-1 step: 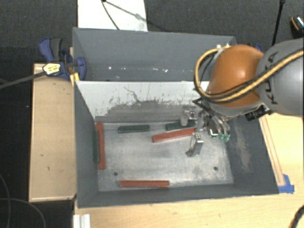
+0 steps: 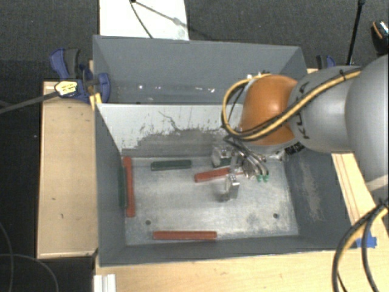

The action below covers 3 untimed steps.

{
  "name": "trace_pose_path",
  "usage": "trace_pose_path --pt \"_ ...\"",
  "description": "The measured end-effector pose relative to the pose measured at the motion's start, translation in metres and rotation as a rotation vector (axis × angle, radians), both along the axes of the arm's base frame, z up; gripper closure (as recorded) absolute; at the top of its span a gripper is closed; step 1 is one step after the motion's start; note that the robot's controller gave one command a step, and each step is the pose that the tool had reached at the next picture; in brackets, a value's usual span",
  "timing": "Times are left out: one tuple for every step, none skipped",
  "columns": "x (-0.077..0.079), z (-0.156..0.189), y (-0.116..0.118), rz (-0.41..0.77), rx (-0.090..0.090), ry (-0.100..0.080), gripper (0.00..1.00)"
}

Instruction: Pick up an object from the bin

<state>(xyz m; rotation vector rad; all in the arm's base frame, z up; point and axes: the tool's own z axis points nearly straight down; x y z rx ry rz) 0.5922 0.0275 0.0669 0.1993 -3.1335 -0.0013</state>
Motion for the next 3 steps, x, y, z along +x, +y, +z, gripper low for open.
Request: trace_pose_path --pt "-0.006 0.035 -0.002 0.223 0.0 -0.009 0.0" --pt "-0.003 0.036 -0.001 0.106 0.001 -0.009 0.0" --pt "-0.006 0.003 -0.008 0.025 0.0 -0.002 0.0"
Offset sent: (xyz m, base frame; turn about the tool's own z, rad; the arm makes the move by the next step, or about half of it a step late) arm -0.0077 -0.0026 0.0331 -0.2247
